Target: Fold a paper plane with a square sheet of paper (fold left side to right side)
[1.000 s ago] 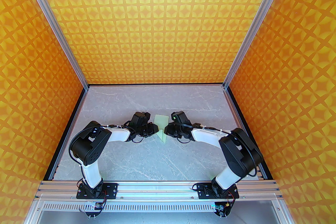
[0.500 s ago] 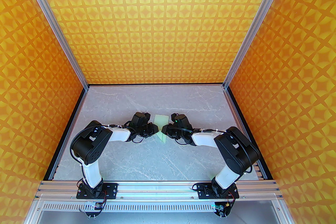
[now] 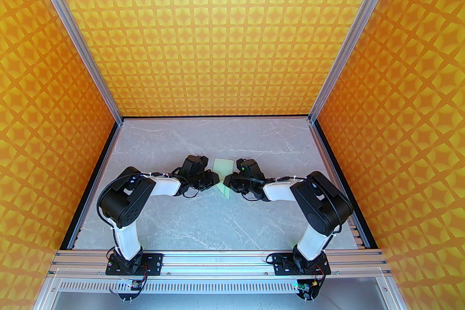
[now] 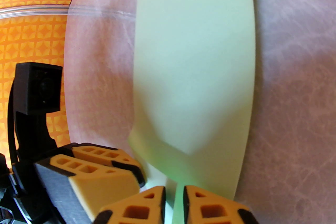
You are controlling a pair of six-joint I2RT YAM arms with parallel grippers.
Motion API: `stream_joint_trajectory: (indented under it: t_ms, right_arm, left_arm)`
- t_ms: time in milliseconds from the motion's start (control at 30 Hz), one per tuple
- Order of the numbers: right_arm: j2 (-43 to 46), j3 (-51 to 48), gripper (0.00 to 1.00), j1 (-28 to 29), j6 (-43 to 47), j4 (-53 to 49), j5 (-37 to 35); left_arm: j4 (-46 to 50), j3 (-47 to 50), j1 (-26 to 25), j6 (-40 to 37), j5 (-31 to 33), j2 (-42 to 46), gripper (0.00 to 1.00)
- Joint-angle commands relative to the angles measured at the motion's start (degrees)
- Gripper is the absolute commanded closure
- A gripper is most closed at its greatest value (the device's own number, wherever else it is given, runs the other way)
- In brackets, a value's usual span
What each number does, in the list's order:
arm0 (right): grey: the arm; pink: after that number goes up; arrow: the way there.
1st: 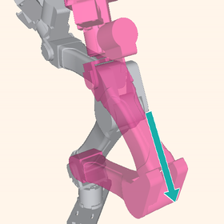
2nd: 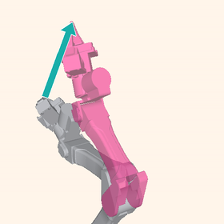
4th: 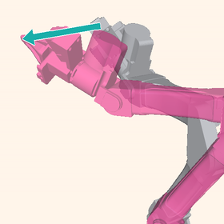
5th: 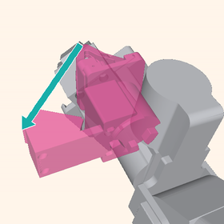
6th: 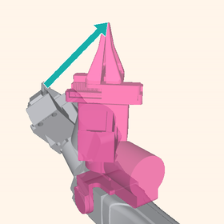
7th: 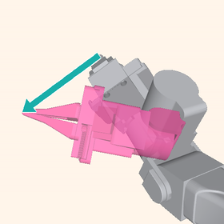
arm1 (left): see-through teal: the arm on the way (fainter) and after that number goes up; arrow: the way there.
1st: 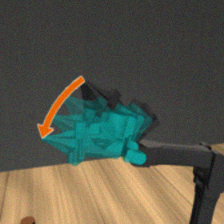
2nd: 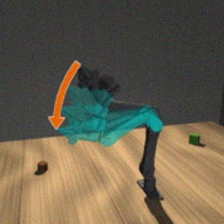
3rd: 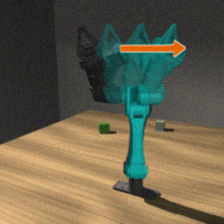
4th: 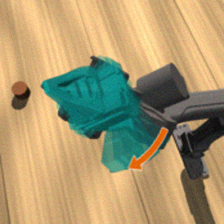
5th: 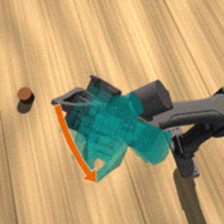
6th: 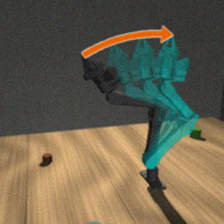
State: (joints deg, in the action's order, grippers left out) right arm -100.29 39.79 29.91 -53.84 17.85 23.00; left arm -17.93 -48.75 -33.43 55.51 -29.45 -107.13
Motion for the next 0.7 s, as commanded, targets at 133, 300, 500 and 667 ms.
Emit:
stream_joint_trajectory:
  t_ms: [133, 300, 500, 667]
  right_arm:
    - [-0.5, 0.8, 0.9, -0.8, -0.4, 1.7, 1.3]
    - [-0.5, 1.1, 1.0, -1.2, 0.1, 0.7, 1.4]
    - [0.6, 1.5, 1.0, -2.1, 2.2, -2.6, 1.3]
    - [1.1, 2.2, 1.0, -2.6, 3.7, -4.8, 1.2]
  left_arm:
    - [-1.3, -0.9, 0.1, 0.4, -1.4, -0.8, 0.81]
    - [-1.1, -0.8, 0.1, 0.3, -1.6, -0.5, 0.8]
    - [-0.6, -0.6, 0.0, 0.1, -1.8, 0.4, 0.79]
    - [-0.8, -0.4, -0.3, 0.0, -2.0, 0.4, 0.79]
